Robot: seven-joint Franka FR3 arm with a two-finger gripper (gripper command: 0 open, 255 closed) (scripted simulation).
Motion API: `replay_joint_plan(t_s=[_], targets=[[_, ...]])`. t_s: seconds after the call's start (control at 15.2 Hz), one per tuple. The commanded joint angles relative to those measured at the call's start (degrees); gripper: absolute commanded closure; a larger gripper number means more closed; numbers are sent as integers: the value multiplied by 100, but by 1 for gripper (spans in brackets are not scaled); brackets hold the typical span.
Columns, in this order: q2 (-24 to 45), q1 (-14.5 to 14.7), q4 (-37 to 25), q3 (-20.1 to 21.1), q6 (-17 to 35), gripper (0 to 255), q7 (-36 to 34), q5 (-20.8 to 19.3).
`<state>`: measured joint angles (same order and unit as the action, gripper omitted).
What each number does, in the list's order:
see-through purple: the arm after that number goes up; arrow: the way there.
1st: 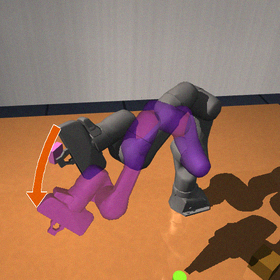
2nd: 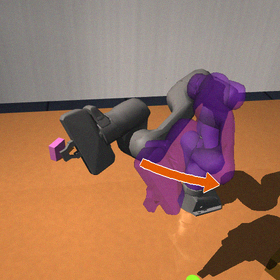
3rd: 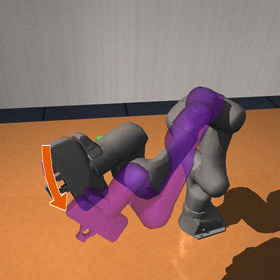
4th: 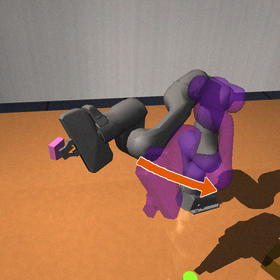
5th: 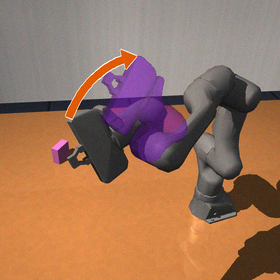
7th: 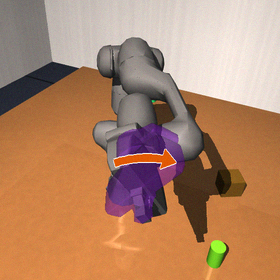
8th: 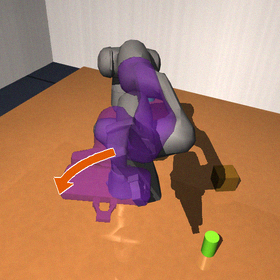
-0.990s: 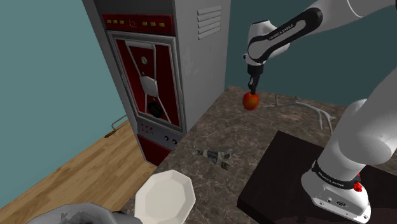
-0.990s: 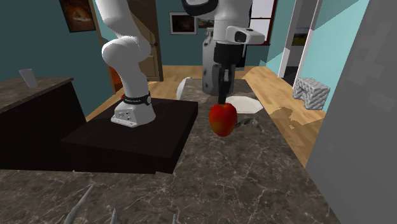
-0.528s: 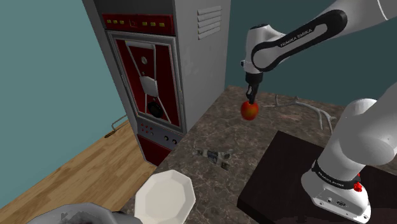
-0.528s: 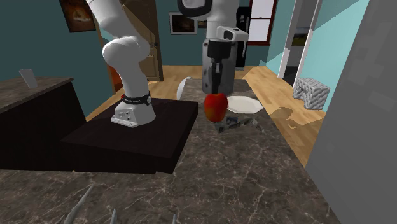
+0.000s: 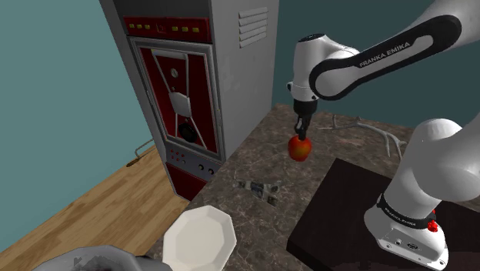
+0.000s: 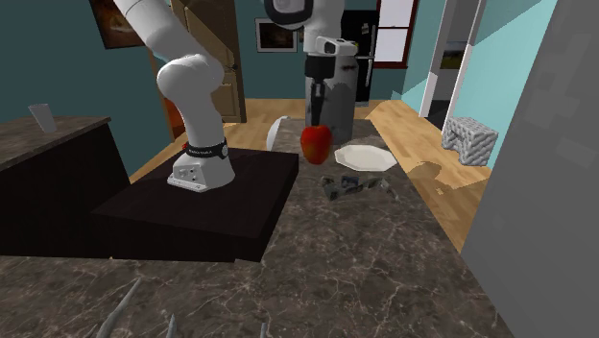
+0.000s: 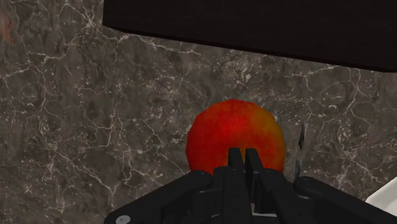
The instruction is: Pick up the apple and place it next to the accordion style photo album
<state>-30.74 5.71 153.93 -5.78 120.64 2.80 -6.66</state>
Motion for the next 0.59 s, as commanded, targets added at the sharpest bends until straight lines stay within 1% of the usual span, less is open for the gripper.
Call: replay_joint_plan(t_s=[0.0,0.2,0.53], targets=[[-183,168,172,241,-32,255,-306,152],[-368,431,302,581,-107,255,-720,398],[-129,425,549,581,379,255,-741,382]])
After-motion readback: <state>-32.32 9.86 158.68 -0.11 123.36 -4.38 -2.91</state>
